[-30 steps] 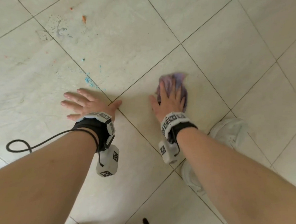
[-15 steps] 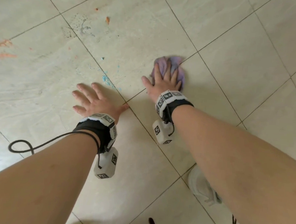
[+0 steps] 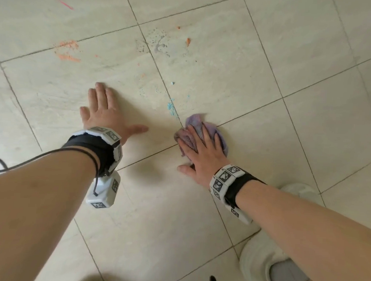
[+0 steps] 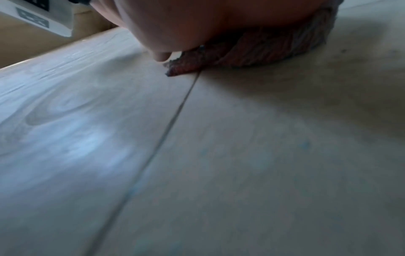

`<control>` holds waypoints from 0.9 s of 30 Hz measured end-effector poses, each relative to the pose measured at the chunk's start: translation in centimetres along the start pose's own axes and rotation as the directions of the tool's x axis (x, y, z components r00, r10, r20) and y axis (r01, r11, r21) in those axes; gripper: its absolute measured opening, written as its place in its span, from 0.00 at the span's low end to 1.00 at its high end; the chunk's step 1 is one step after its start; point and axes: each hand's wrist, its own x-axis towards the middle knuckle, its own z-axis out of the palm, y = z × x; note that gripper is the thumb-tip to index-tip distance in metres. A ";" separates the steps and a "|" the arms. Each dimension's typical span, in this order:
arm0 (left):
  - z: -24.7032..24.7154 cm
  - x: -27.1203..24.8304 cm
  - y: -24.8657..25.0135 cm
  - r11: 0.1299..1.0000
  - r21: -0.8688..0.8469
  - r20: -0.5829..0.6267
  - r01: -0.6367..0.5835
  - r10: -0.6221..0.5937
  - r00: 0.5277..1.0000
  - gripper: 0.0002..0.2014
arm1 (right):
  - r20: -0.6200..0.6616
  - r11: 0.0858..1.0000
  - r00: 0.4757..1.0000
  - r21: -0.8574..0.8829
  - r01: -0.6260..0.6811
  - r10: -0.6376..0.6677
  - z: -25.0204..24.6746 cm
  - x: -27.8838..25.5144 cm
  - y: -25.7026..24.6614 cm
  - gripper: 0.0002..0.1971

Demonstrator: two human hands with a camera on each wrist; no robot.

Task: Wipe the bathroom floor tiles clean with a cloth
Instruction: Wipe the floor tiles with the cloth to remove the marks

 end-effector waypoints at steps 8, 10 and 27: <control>1.0 0.1 -0.6 0.998 -0.066 -0.057 0.024 -0.028 0.998 0.65 | -0.081 0.971 0.976 -0.145 0.191 -0.204 -8.4 9.7 0.2 0.37; 1.0 0.2 -0.7 0.995 -0.082 -0.046 0.050 -0.054 0.998 0.66 | -0.124 0.979 0.977 -0.128 0.156 -0.172 -10.9 12.8 0.7 0.35; 0.1 0.2 -4.5 0.974 -0.166 -0.058 0.155 -0.166 0.984 0.61 | -0.080 0.956 0.961 -0.148 0.252 -0.266 -13.4 16.1 -2.6 0.33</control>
